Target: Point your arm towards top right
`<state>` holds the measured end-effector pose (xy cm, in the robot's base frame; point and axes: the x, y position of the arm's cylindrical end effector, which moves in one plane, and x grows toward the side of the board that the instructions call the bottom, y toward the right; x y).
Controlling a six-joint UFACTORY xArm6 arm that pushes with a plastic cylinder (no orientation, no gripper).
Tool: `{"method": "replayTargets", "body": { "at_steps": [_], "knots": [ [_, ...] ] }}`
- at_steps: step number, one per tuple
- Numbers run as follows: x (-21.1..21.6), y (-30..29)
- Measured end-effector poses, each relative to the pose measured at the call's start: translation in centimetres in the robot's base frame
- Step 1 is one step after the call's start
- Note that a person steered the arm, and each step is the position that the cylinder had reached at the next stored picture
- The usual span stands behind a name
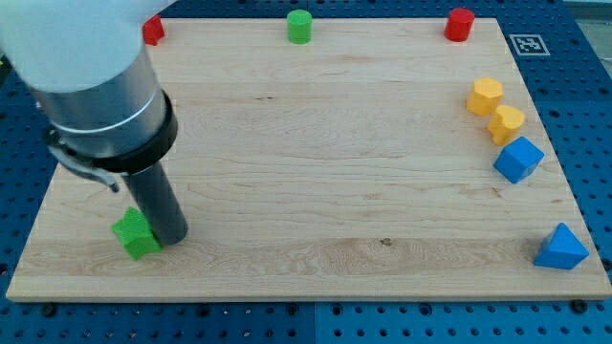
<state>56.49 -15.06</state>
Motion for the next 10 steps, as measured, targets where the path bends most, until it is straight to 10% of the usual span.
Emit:
{"method": "replayTargets", "body": {
  "at_steps": [10],
  "knots": [
    [-9.1, 9.1]
  ]
}}
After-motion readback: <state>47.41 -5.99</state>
